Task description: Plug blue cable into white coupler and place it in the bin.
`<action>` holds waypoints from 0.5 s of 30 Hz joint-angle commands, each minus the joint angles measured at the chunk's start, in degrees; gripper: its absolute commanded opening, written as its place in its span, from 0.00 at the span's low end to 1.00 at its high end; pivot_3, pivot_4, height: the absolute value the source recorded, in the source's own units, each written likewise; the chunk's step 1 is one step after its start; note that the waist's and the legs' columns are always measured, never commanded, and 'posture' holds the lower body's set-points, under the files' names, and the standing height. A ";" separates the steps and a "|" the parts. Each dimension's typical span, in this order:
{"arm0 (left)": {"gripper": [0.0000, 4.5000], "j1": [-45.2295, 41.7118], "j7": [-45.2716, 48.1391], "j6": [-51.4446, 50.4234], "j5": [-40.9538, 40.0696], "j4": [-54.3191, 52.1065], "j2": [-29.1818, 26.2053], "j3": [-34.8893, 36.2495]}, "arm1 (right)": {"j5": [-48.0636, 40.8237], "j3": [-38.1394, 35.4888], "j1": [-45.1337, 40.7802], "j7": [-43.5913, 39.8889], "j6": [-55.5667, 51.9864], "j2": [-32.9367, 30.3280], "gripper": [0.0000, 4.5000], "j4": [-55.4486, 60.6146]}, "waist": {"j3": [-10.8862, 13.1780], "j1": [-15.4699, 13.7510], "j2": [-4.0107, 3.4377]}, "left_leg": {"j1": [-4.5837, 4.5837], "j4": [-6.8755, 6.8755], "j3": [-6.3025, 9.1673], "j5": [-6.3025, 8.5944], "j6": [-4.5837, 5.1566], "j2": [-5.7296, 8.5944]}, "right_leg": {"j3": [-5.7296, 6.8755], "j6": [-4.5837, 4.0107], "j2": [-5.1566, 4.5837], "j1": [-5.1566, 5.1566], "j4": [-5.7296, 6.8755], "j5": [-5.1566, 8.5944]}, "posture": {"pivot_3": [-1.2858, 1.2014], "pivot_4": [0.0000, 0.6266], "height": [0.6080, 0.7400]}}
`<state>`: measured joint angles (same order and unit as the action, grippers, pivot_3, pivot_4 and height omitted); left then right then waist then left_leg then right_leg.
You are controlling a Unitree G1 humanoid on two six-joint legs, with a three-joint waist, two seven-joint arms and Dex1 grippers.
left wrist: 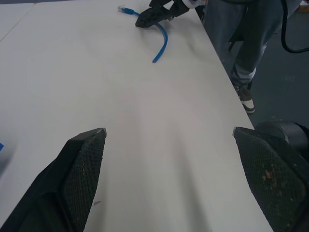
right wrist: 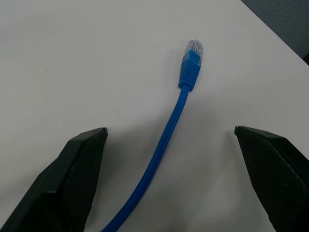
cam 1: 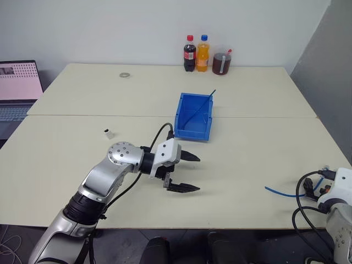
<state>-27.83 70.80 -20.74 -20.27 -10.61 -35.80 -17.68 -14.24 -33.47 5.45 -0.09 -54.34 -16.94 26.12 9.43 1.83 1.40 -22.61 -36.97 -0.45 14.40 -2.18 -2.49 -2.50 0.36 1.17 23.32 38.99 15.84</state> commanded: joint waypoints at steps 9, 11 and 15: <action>1.00 -2.26 1.62 1.44 0.26 1.26 0.91 0.72 | -2.91 -5.42 -4.96 0.24 -5.61 -1.22 0.35 -4.96 | -0.03 -0.01 0.06 | -0.01 -0.03 0.00 0.00 0.00 0.04 | -0.01 0.03 -0.01 -0.03 -0.02 -0.02 | 0.52 0.24 1.00; 1.00 -2.36 1.79 1.63 0.34 1.64 0.99 0.82 | -3.59 -6.64 -6.01 0.41 -6.14 -0.99 0.26 -5.36 | -0.03 -0.05 0.06 | -0.02 -0.02 0.00 0.00 0.00 0.04 | -0.01 0.03 -0.01 -0.03 -0.02 -0.02 | 0.52 0.24 1.00; 1.00 -2.04 1.84 2.74 0.83 2.57 0.86 0.99 | -6.29 -10.36 -8.71 -0.64 -8.90 -1.79 0.02 -6.60 | -0.03 -0.08 0.06 | -0.02 -0.02 0.02 0.00 0.00 0.04 | 0.00 0.03 -0.01 -0.03 -0.02 -0.02 | 0.52 0.24 1.00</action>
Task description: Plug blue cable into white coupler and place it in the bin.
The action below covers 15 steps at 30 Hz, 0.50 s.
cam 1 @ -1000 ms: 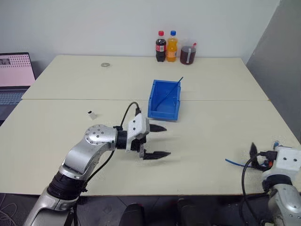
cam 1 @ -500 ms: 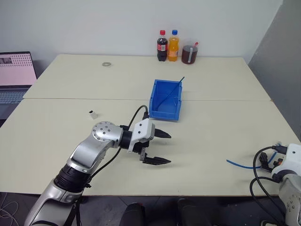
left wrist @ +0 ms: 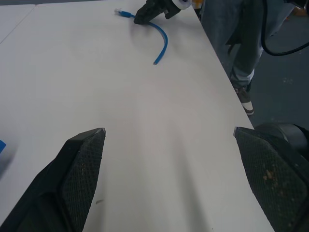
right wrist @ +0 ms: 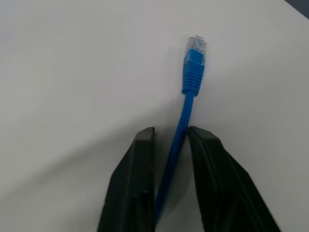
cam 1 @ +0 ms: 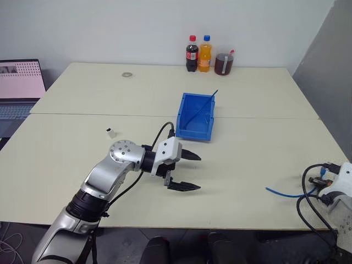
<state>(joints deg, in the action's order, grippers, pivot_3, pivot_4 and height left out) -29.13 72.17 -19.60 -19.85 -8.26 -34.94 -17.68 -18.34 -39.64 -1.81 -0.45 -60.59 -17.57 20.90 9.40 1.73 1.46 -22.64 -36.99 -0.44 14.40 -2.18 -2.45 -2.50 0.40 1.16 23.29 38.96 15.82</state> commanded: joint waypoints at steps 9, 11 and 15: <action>1.00 3.32 -1.33 1.30 -0.05 -0.69 -2.88 4.69 | -8.25 5.06 2.68 -21.77 0.28 -17.75 0.01 0.42 | 0.08 0.30 -0.13 | 0.02 0.03 -0.06 0.00 0.01 0.01 | -0.06 0.00 0.00 0.01 -0.01 0.00 | 0.52 0.24 1.00; 1.00 5.85 -1.88 0.70 -0.38 -1.54 -4.91 6.88 | -6.76 11.27 4.86 -31.04 8.25 -24.68 0.01 2.06 | 0.09 0.65 -0.15 | 0.06 0.06 -0.05 0.01 0.02 -0.04 | -0.07 -0.01 0.05 0.02 -0.02 0.01 | 0.52 0.24 1.00; 1.00 12.45 -3.55 -0.66 -1.08 -3.43 -9.27 12.34 | -1.36 24.60 5.10 -47.86 26.19 -36.76 0.01 2.96 | 0.21 1.41 -0.15 | 0.13 0.06 0.00 0.01 0.03 -0.17 | -0.04 -0.03 0.19 0.02 0.01 0.02 | 0.52 0.24 1.00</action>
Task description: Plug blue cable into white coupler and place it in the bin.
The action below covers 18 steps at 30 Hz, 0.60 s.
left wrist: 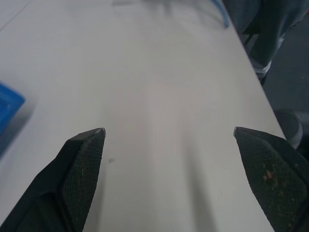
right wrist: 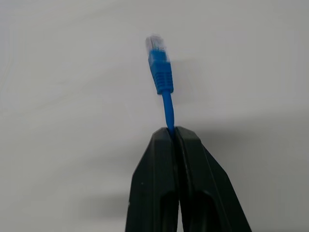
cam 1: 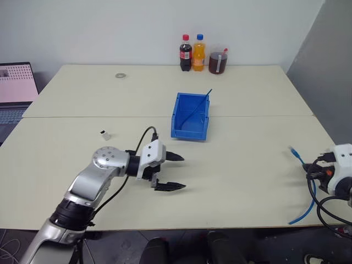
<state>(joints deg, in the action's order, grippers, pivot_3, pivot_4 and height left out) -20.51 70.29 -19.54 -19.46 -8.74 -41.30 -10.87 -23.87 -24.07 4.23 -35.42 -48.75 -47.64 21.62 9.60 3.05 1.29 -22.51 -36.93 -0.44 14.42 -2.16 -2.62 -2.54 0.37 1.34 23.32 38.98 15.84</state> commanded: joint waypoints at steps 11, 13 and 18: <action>1.00 21.89 -7.21 1.59 -0.42 0.06 -8.62 20.75 | 20.42 45.98 -33.92 -25.13 38.30 12.07 0.01 -18.16 | 0.59 0.13 0.63 | -0.10 -0.02 0.19 -0.01 -0.01 -0.12 | 0.08 -0.04 -0.24 0.17 0.05 0.00 | 0.52 0.24 1.00; 1.00 22.76 -7.55 2.59 -0.46 1.46 -8.75 22.02 | 22.35 49.08 -37.57 -26.12 40.37 15.80 0.01 -22.77 | 0.59 -0.31 0.62 | -0.28 -0.03 0.21 -0.01 -0.02 -0.13 | 0.13 -0.06 -0.34 0.30 0.06 0.01 | 0.52 0.24 1.00; 1.00 23.69 -7.17 3.67 -0.66 2.07 -8.77 22.72 | 25.20 53.10 -42.90 -26.77 43.33 22.57 0.01 -30.14 | 0.59 -1.69 0.64 | -0.46 -0.07 0.16 -0.01 -0.02 -0.02 | 0.17 -0.30 -0.56 0.39 0.02 -0.15 | 0.52 0.24 1.00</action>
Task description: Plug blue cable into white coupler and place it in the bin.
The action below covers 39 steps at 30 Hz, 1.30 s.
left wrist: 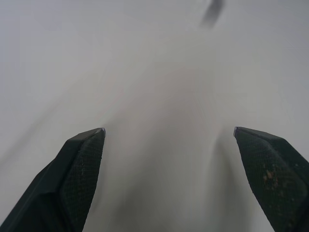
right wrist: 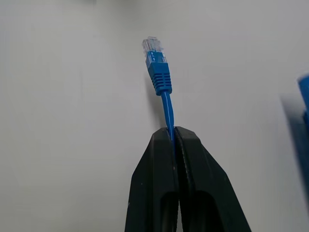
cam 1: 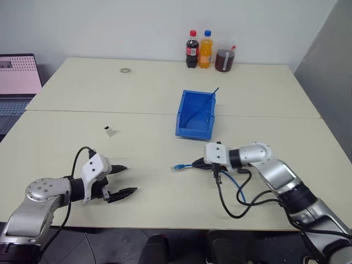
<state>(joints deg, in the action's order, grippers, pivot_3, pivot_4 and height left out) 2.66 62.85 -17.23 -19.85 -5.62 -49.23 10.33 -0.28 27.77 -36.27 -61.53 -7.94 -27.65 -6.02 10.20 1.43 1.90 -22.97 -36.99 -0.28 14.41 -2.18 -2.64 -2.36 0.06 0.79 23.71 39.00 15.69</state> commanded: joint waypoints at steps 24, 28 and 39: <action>1.00 -9.46 0.44 -5.18 0.41 -3.83 0.36 -7.15 | -6.03 -2.97 -0.44 -9.99 -12.94 -0.16 0.93 11.47 | 0.02 -0.15 -0.03 | 0.03 -0.02 0.06 -0.01 0.00 -0.06 | 0.16 -0.06 0.10 -0.03 0.12 -0.05 | 0.52 0.24 1.00; 1.00 -13.19 0.93 -4.92 1.87 -0.90 1.18 -10.53 | -8.74 -4.71 2.36 -8.73 -18.58 -3.10 0.93 19.80 | 0.00 0.10 0.00 | 0.08 -0.05 0.06 -0.01 0.00 -0.03 | 0.14 -0.04 0.10 -0.13 0.10 -0.05 | 0.52 0.24 1.00; 1.00 -16.40 2.23 -0.49 8.41 4.04 2.53 -18.65 | -9.74 -7.60 6.33 -0.68 -25.04 -3.81 0.93 27.84 | 0.00 0.27 -0.01 | 0.15 -0.06 0.04 -0.01 0.00 0.02 | 0.13 0.10 0.22 -0.14 0.13 0.06 | 0.52 0.24 1.00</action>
<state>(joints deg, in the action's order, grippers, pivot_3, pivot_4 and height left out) -12.91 65.48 -17.34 -12.60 -2.12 -47.53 -6.80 -8.63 22.04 -30.14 -63.36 -32.43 -31.21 19.18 10.19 1.70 1.89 -22.82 -37.06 -0.24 14.40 -2.18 -2.62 -2.23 0.19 1.00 23.55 39.13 15.76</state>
